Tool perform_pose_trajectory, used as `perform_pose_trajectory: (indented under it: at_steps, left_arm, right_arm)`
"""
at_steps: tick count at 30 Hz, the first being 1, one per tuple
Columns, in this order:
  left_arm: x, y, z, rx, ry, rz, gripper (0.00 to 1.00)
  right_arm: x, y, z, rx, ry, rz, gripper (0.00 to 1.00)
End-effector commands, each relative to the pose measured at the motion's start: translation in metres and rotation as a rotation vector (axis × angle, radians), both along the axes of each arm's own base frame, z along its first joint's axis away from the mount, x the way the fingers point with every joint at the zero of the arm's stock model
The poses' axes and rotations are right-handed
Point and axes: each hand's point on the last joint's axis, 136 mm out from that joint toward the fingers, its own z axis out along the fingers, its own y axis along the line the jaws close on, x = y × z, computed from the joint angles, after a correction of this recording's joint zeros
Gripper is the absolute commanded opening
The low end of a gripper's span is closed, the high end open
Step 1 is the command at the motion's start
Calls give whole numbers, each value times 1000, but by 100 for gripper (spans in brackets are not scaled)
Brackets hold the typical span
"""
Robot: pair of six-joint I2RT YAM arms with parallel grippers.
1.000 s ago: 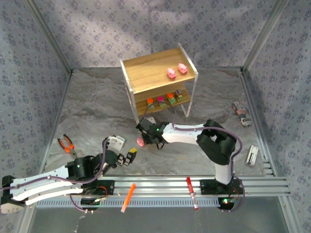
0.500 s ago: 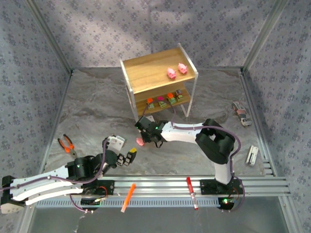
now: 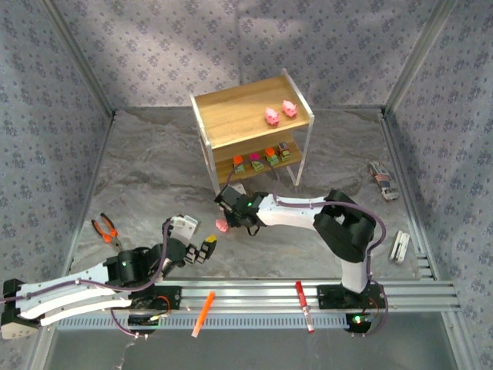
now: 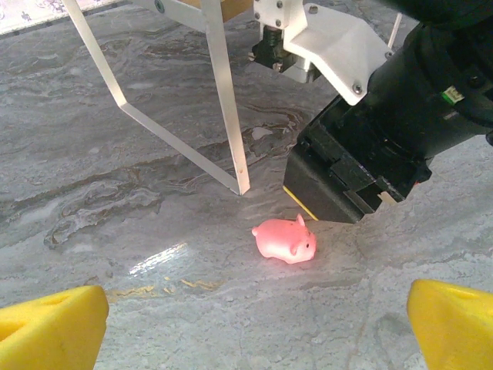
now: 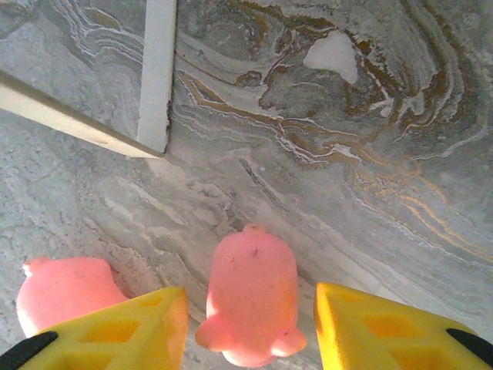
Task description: Place and organize the plastic toys onto the shelf
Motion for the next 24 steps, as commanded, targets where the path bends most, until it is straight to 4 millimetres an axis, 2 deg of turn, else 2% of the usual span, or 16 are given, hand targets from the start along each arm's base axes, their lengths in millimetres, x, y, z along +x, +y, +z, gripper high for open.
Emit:
perform_pose_trajectory:
  at_steps: [1,6,7,8,24]
  left_arm:
    - [0,-1,7,-30,-3,-3,100]
    - [0,-1,7,-34,-2,-2,100]
    - [0,-1,7,-32,-2,-2,100]
    - [0,-1,7,-33,-2,-2,100]
    - [0,-1,7,-31,-2,-3,100]
  right_arm:
    - [-1,-7,9,-12,-17,-18,49]
    - [-1,-8,3,-18,-7,-20,49]
    - [-6,-16,-8,-43,11,-20,49]
    - [-7,-16,-9,-42,15,-21,49]
    - [-6,-8,-14,-29,27,-7,50]
